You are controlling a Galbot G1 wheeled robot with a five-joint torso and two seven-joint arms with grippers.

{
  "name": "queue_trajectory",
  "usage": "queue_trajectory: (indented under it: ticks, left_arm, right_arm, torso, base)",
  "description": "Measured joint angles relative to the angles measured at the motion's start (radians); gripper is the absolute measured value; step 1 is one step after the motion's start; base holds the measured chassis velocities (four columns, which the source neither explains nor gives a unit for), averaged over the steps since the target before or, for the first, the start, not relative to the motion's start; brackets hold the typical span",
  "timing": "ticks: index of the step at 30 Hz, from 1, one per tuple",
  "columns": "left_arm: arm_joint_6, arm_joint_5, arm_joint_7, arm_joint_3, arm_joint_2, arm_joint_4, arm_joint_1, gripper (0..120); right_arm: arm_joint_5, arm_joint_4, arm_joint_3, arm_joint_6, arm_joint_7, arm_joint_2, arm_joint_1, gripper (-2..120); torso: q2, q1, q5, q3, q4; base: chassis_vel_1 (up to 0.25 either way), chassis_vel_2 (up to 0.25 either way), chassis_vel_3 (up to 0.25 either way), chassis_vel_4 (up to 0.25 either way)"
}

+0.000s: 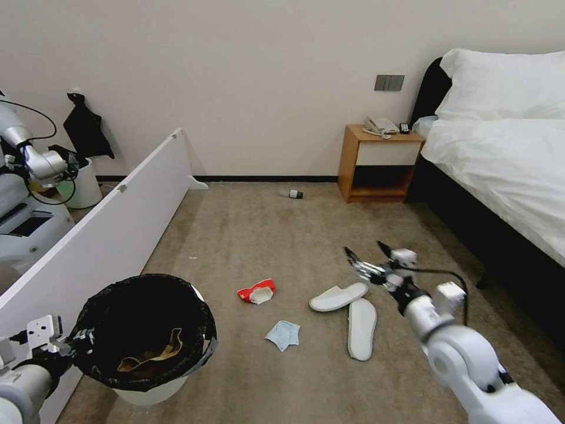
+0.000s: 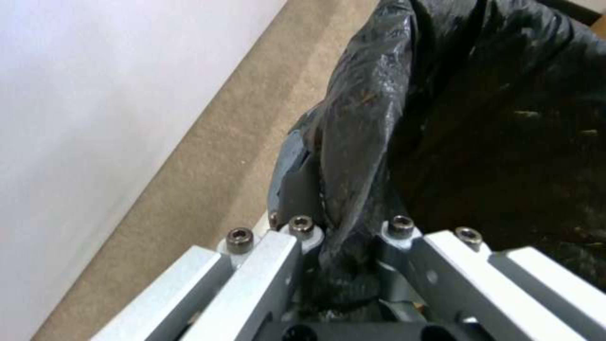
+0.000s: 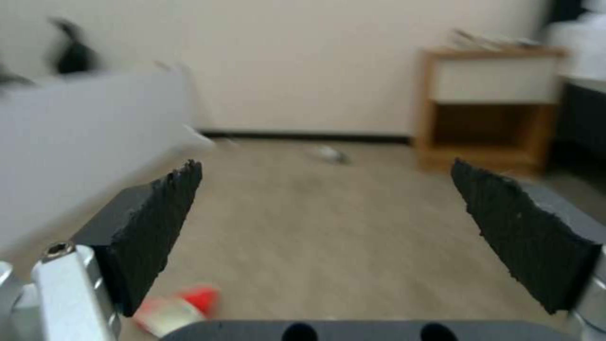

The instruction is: Pick up the trash bin, then pick up the garbage from the floor and place it into the trash bin.

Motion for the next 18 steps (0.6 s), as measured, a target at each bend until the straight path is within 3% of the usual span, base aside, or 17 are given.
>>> queue_trajectory:
  ticks: [3, 5, 6, 8, 12, 14, 18]
  left_arm:
    - [0.0, 0.004, 0.0, 0.007, -0.002, 0.002, -0.001, 4]
    - [0.0, 0.012, 0.001, 0.02, -0.005, 0.008, -0.005, 4]
    - [0.0, 0.012, 0.001, 0.02, -0.005, 0.008, -0.005, 4]
    - [0.0, 0.019, 0.005, 0.032, -0.008, 0.014, -0.007, 4]
    - [0.0, 0.023, 0.008, 0.039, -0.01, 0.02, -0.009, 4]
    - [0.0, 0.028, 0.01, 0.051, -0.012, 0.03, -0.015, 4]
    - [0.0, 0.031, 0.011, 0.06, -0.014, 0.031, -0.016, 4]
  right_arm:
    - [-0.041, -0.009, 0.039, 0.003, 0.004, 0.032, -0.05, 100]
    - [-0.09, -0.013, 0.117, 0.033, -0.005, 0.119, -0.133, 100]
    - [-0.09, -0.013, 0.117, 0.033, -0.005, 0.119, -0.133, 100]
    - [-0.15, -0.013, 0.2, 0.061, -0.026, 0.191, -0.188, 100]
    - [-0.191, -0.013, 0.262, 0.09, -0.059, 0.23, -0.226, 100]
    - [-0.242, -0.026, 0.334, 0.146, -0.111, 0.277, -0.267, 100]
    - [-0.255, -0.027, 0.365, 0.164, -0.128, 0.295, -0.287, 100]
  torso:
    - [0.0, 0.0, 0.0001, 0.0, 0.0]
    - [0.0, 0.0, 0.0, 0.0, -0.0002]
    - [0.0, 0.0, 0.0, 0.0, -0.0002]
    - [0.0, 0.0, -0.0001, 0.0, 0.0001]
    - [0.0, 0.0, -0.0002, 0.0, 0.0]
    - [0.0, 0.0, -0.0002, 0.0, 0.0]
    - [0.0, 0.0, -0.0001, 0.0, -0.0001]
  base:
    - [0.0, 0.0, 0.0, 0.0]
    - [0.0, 0.0, 0.0, 0.0]
    - [0.0, 0.0, 0.0, 0.0]
    - [0.0, 0.0, 0.0, 0.0]
    - [0.0, 0.0, 0.0, 0.0]
    - [0.0, 0.0, 0.0, 0.0]
    - [0.0, 0.0, 0.0, 0.0]
